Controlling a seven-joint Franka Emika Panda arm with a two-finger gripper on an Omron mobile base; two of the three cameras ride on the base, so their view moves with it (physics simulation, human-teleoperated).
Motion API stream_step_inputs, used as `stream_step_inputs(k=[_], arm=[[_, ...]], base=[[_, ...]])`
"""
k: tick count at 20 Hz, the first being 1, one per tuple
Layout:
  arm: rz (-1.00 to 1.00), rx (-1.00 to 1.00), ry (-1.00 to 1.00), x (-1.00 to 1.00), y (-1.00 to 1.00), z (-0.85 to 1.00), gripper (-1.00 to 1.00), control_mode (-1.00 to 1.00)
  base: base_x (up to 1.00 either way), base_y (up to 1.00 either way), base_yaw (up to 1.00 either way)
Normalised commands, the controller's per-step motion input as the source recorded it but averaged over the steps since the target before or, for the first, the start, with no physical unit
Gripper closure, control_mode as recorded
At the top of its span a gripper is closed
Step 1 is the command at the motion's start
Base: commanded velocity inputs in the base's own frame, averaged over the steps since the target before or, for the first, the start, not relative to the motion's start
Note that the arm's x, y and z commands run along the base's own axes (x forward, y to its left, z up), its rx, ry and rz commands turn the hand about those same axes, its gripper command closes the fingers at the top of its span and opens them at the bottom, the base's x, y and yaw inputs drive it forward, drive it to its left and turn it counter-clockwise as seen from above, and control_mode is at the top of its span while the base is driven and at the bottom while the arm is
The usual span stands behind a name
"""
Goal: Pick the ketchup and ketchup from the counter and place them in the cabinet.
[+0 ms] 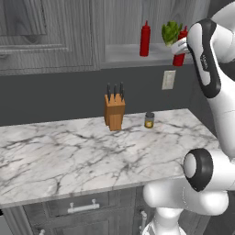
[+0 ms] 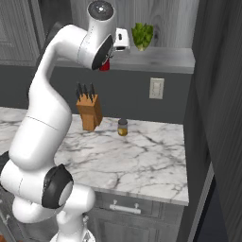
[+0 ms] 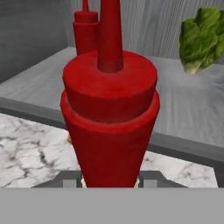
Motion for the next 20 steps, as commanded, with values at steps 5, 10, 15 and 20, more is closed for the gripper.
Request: stream_step_inputs(k=[5, 10, 15, 20], arm=[[0.0, 0.0, 0.0, 0.3, -0.1, 0.07, 1.0, -1.0], [0.0, 0.0, 0.0, 0.33, -0.1, 0.0, 1.0, -1.0], [0.0, 0.0, 0.0, 0.33, -0.08, 0.0, 1.0, -1.0], [0.0, 0.0, 0.0, 0.3, -0.03, 0.0, 1.0, -1.0]], base=[[0.0, 0.0, 0.0], [0.0, 0.0, 0.0], [0.0, 0.0, 0.0], [0.0, 0.0, 0.0]])
